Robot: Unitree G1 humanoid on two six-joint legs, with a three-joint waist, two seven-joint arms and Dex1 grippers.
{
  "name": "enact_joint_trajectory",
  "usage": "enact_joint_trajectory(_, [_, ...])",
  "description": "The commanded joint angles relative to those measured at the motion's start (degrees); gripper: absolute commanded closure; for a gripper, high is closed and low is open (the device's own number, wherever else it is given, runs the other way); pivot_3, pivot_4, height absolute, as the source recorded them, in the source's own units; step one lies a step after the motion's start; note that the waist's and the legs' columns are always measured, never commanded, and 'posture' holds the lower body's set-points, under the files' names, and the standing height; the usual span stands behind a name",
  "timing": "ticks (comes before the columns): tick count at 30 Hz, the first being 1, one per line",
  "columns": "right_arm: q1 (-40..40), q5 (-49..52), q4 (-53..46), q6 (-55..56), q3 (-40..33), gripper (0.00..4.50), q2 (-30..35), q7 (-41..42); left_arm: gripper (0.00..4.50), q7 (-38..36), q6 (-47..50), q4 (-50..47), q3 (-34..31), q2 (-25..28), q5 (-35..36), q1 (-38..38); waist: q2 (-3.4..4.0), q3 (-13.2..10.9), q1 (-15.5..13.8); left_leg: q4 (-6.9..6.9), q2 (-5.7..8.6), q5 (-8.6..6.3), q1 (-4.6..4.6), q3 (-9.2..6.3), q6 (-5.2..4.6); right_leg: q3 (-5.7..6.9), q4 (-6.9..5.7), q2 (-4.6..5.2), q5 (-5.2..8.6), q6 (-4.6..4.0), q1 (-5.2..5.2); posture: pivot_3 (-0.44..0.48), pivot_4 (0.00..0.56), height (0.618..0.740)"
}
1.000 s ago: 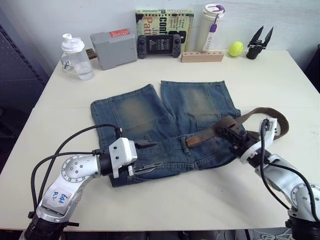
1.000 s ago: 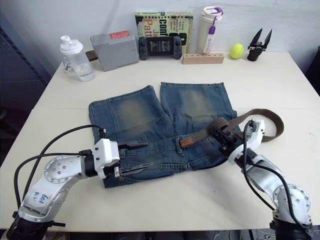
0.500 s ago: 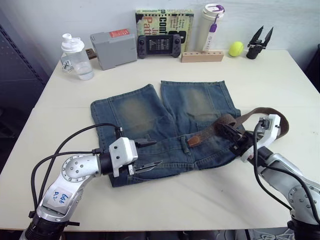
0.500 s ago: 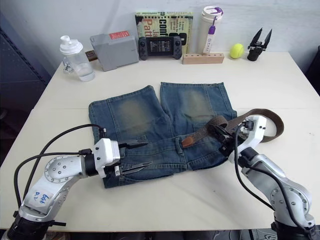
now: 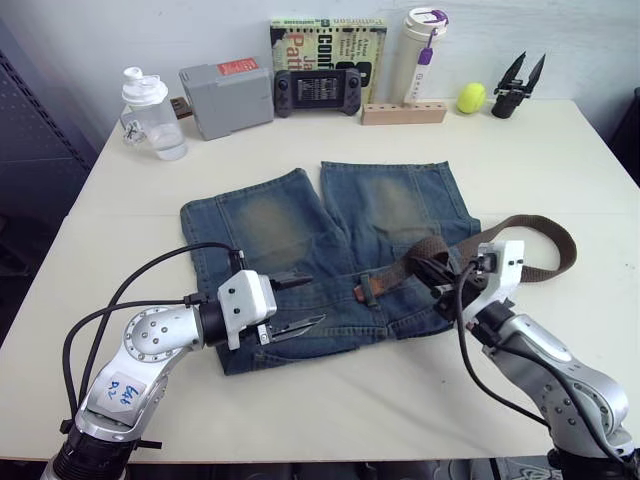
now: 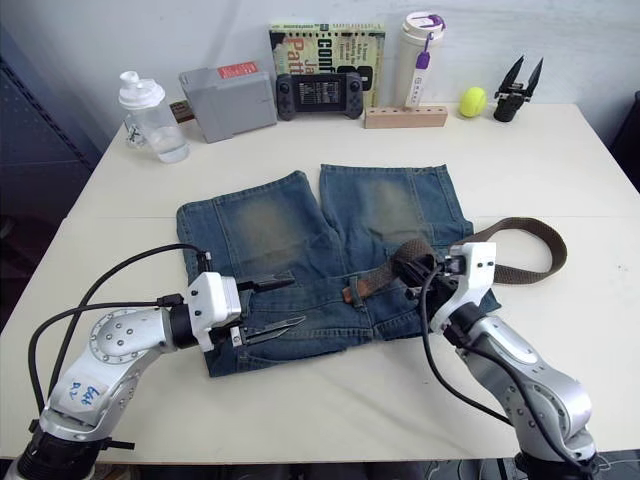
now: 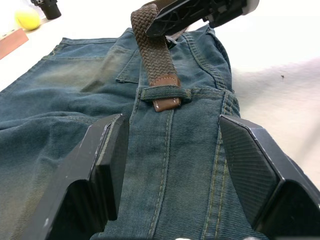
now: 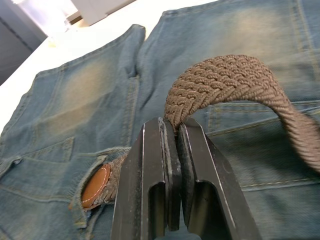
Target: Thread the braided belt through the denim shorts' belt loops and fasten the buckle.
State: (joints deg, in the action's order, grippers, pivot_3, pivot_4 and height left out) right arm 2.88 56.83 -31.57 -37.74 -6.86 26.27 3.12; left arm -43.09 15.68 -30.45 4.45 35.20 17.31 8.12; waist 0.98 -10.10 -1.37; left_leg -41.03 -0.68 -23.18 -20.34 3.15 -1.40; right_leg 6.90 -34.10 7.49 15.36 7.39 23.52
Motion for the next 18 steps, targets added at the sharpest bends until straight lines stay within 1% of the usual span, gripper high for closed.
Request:
enact_joint_trajectory(1, [-1.09, 5.78, -1.79, -3.95, 1.22, 4.50, -3.22, -2.63, 1.33, 0.13, -3.77, 1.24, 0.26, -0.27, -2.59, 1.77, 0.00, 0.00, 0.01, 0.00, 0.00, 0.00, 0.00, 0.00, 0.00, 0.00, 0.00, 0.00, 0.00, 0.00, 0.00, 0.000, 0.150, 0.726])
enact_joint_trajectory(3, [-1.32, 8.93, -0.58, -6.82, 1.55, 4.50, -4.91, -5.01, 1.33, -0.91, -7.72, 3.48, 1.81, 0.05, -5.57, 2.75, 0.01, 0.00, 0.00, 0.02, 0.01, 0.00, 0.00, 0.04, 0.00, 0.02, 0.00, -0.01, 0.00, 0.00, -0.01, 0.000, 0.150, 0.726])
enact_joint_trajectory(5, [-1.11, 13.09, 1.37, -8.67, 1.32, 4.50, -7.26, -8.65, 1.33, -1.57, -16.23, 7.80, 4.40, 1.17, -11.97, 4.44, 0.02, 0.01, 0.03, 0.02, 0.02, 0.00, 0.00, 0.17, 0.00, -0.01, 0.00, -0.02, 0.00, -0.01, 0.01, 0.000, 0.150, 0.726])
enact_joint_trajectory(7, [-0.71, 16.13, 2.95, -9.74, 0.94, 4.50, -8.82, -11.57, 1.33, -2.17, -22.54, 11.30, 6.14, 1.99, -16.03, 5.96, 0.01, 0.01, 0.04, 0.03, 0.00, 0.00, 0.02, 0.44, 0.01, 0.01, 0.00, -0.04, 0.01, -0.02, 0.00, 0.000, 0.150, 0.726])
enact_joint_trajectory(11, [0.94, 20.56, 5.39, -10.58, -0.27, 4.50, -10.61, -15.89, 1.33, -3.79, -35.81, 18.98, 9.17, 3.56, -21.51, 8.39, 0.02, 0.01, 0.16, 0.08, -0.02, -0.01, 0.03, 0.54, 0.03, -0.01, 0.00, -0.07, 0.02, -0.04, 0.06, 0.000, 0.150, 0.726])
enact_joint_trajectory(14, [1.61, 21.71, 5.63, -10.58, -0.52, 4.50, -10.80, -16.93, 0.53, -3.68, -38.70, 22.22, 9.83, 3.10, -22.48, 9.45, 0.02, 0.01, 0.18, 0.09, -0.03, -0.01, 0.02, 0.56, 0.03, 0.00, -0.01, -0.07, 0.02, -0.05, 0.08, 0.000, 0.150, 0.726])
enact_joint_trajectory(15, [1.63, 21.89, 5.46, -10.54, -0.41, 4.50, -10.78, -17.13, 0.13, -3.42, -39.15, 22.74, 9.89, 2.45, -22.16, 9.82, 0.02, 0.01, 0.19, 0.09, -0.03, -0.01, 0.02, 0.56, 0.03, 0.00, -0.01, -0.07, 0.02, -0.05, 0.08, 0.000, 0.150, 0.726])
enact_joint_trajectory(16, [1.60, 22.20, 5.27, -10.48, -0.33, 4.50, -10.78, -17.37, 0.02, -2.91, -39.57, 23.16, 9.92, 1.82, -22.26, 10.20, 0.02, 0.01, 0.19, 0.09, -0.03, -0.01, 0.02, 0.56, 0.03, 0.00, -0.01, -0.06, 0.02, -0.04, 0.08, 0.000, 0.150, 0.726])
enact_joint_trajectory(18, [1.53, 22.45, 4.92, -10.31, -0.19, 4.50, -10.78, -17.70, 0.02, -0.95, -40.70, 24.23, 9.53, 0.28, -23.38, 11.29, 0.02, 0.01, 0.16, 0.07, -0.03, -0.01, 0.02, 0.56, 0.03, -0.01, -0.02, -0.05, 0.02, -0.04, 0.08, 0.000, 0.150, 0.726])
